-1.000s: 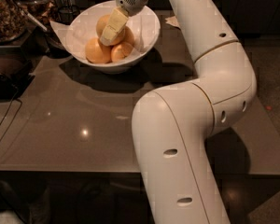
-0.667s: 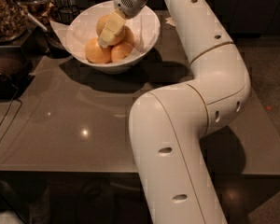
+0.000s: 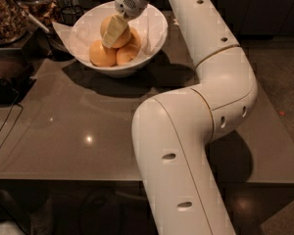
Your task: Pick orange from white bowl
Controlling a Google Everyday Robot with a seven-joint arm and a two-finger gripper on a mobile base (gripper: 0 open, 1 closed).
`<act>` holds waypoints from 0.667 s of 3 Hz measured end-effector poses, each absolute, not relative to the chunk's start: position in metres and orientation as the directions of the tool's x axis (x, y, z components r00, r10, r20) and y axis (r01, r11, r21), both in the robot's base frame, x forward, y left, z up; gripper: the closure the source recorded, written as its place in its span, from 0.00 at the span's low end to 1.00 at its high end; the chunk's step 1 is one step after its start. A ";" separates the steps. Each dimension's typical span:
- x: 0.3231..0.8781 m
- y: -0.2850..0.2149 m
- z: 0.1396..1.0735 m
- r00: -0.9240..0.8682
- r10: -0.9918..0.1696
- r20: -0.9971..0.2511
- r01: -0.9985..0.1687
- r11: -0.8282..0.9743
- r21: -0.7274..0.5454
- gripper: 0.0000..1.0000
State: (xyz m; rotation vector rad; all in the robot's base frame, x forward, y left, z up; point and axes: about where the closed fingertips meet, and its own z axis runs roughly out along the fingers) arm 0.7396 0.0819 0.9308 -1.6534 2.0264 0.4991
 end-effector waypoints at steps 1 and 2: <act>0.738 0.085 0.934 -0.140 -0.796 -0.588 -0.982 0.187 -0.019 0.65; 0.744 0.089 0.936 -0.133 -0.779 -0.613 -0.980 0.194 -0.033 0.89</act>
Offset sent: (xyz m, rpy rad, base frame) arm -0.0066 -0.0009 0.0052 0.0469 -0.0195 0.0238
